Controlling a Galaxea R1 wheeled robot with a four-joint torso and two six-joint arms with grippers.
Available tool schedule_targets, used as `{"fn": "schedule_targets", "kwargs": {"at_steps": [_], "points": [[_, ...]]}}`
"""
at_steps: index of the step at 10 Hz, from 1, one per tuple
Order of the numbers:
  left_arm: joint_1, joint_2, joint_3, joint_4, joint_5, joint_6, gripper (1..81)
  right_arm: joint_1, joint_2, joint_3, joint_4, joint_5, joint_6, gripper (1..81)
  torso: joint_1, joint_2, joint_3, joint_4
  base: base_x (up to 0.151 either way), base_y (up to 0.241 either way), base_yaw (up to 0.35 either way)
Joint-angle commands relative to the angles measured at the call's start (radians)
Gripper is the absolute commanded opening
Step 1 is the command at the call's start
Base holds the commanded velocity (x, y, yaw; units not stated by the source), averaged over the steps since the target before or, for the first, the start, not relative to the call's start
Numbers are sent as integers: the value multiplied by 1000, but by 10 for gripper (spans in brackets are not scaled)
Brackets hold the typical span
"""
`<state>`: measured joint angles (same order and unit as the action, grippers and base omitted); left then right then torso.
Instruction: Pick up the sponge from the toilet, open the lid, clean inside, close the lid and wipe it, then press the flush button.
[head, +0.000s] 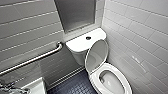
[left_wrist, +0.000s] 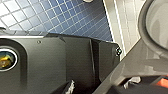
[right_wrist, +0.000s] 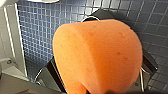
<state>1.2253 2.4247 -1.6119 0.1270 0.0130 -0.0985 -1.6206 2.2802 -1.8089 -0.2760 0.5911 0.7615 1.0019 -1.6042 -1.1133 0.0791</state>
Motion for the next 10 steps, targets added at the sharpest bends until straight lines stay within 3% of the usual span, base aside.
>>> {"fn": "schedule_targets", "kwargs": {"at_steps": [1, 3, 6, 8, 10], "points": [[-129, -61, 41, -62, 68, -139, 811, -23, -26, -2, -35, -45, 6, 10, 0, 0, 0, 0, 0, 0, 0], [-223, -62, 44, -118, 85, -178, 811, -23, 9, -42, -48, -56, 7, 10, -1, 0, 10, 0, 0, 0, 0], [-382, -53, 38, -220, 174, -181, 811, -55, 150, -226, -98, -65, 10, 10, -1, 0, 8, 0, 0, 0, 0], [-496, -47, 33, -291, 226, -182, 811, -78, 182, -245, -60, -62, -4, 10, -1, 0, 8, 0, 0, 0, 0], [-612, -28, 7, -380, 291, -182, 811, -83, 216, -268, 32, -69, -86, 10, -1, 0, 8, 0, 0, 0, 0]]}}
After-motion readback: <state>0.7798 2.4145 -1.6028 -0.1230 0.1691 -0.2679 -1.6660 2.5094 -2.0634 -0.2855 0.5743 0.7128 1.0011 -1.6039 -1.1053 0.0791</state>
